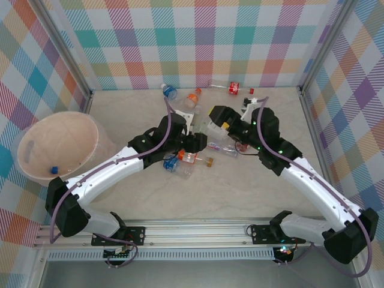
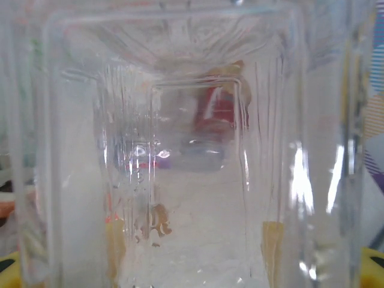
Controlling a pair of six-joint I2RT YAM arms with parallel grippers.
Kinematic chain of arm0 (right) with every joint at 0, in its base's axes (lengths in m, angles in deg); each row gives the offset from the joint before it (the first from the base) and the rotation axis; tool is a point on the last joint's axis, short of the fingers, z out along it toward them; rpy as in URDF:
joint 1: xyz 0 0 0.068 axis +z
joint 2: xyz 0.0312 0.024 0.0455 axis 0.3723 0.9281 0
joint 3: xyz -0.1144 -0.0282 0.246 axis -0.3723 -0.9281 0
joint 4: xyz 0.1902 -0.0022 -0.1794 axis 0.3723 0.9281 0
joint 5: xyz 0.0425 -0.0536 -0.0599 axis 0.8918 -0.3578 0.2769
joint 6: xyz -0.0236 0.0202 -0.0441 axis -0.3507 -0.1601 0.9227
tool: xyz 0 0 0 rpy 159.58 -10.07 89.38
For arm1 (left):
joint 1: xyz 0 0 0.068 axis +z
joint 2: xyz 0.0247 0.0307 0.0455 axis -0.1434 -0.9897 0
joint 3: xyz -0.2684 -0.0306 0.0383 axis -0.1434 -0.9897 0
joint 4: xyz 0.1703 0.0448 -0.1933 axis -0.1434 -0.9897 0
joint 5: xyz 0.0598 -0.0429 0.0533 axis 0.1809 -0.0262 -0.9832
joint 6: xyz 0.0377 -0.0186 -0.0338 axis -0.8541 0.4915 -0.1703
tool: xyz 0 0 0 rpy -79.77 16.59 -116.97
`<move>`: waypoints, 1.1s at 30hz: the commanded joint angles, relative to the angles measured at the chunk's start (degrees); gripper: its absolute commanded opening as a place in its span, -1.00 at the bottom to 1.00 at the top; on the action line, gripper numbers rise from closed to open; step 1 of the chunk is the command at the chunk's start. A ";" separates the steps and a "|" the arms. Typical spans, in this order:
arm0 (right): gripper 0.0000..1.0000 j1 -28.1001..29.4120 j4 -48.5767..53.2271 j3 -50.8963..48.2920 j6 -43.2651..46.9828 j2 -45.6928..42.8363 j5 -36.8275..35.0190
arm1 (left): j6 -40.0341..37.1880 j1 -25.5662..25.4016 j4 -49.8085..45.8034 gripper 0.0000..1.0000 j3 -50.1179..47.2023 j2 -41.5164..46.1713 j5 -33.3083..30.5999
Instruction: Put the plastic bottles in the bin
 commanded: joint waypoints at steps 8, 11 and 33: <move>0.99 -1.20 16.49 -4.50 -3.60 -3.85 -20.16 | 2.17 0.50 -17.54 0.07 7.71 3.44 -23.77; 0.99 -2.02 15.07 -9.21 -5.66 -5.09 -20.51 | 1.11 0.56 -21.70 0.07 10.70 5.98 -29.61; 0.99 -5.39 9.38 -10.02 -2.00 -1.09 -10.22 | -27.78 6.40 -19.71 0.10 22.73 14.95 -57.62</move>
